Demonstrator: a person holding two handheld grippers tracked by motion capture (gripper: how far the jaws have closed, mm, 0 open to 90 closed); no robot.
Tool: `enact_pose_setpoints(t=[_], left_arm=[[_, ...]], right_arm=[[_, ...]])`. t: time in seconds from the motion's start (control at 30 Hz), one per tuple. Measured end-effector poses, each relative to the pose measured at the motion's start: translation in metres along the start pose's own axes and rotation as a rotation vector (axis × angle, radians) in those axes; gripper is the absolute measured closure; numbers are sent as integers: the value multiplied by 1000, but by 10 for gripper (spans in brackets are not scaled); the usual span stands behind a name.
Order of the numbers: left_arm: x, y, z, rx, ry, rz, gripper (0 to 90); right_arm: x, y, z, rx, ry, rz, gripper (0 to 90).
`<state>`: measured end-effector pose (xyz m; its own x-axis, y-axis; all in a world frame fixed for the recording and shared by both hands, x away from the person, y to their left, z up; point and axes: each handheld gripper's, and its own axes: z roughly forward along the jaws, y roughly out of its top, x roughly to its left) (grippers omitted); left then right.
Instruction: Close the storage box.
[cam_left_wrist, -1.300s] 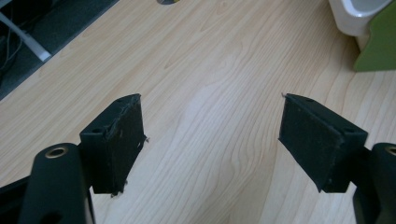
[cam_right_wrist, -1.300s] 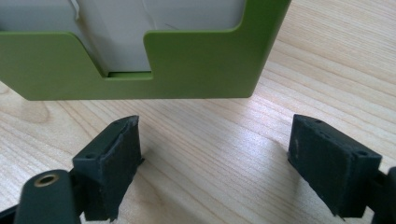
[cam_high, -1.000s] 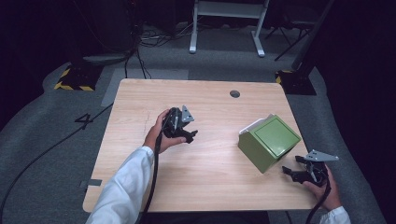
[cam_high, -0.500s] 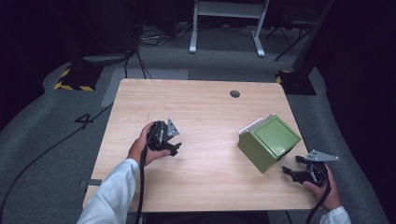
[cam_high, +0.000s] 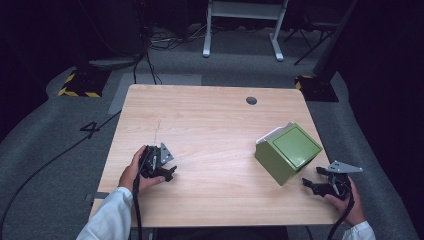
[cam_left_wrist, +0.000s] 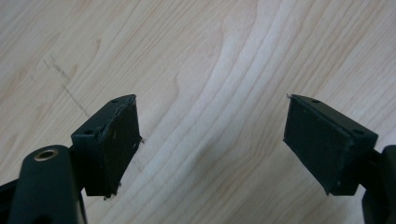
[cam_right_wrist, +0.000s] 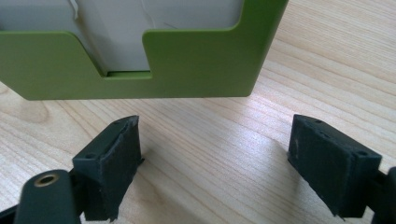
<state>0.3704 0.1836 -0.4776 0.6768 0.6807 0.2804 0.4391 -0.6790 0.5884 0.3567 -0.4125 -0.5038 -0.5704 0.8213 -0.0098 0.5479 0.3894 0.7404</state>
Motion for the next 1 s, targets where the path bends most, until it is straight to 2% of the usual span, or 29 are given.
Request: enact_pose_setpoints(t=[0.03,0.1,0.2,0.33,0.4,0.43,0.47,0.5,0.53,1.0], left_arm=[[0,0,0,0,0,0,186],[1,-14,-2,1,1,-37,186],[3,-27,-5,2,-10,-66,185],[5,-45,-10,-39,-36,-147,186],[6,-49,-11,-46,-39,-162,185],[7,-53,-12,-55,-48,-184,185],[11,-60,-11,-72,-85,-262,184],[13,-63,-10,-82,-103,-312,184],[14,-64,-9,-83,-103,-332,179],[13,-64,-9,-79,-97,-340,169]], right_arm=[[0,0,0,0,-1,-1,170],[0,0,0,0,0,-1,170],[0,0,0,0,0,0,170],[0,0,0,0,0,0,170],[0,0,0,0,0,0,170],[0,0,0,-1,-1,-1,170],[0,0,0,-2,-3,-3,170],[0,0,0,-1,-2,-2,170],[0,0,0,-1,-1,-2,170],[0,0,0,-1,-4,-4,170]])
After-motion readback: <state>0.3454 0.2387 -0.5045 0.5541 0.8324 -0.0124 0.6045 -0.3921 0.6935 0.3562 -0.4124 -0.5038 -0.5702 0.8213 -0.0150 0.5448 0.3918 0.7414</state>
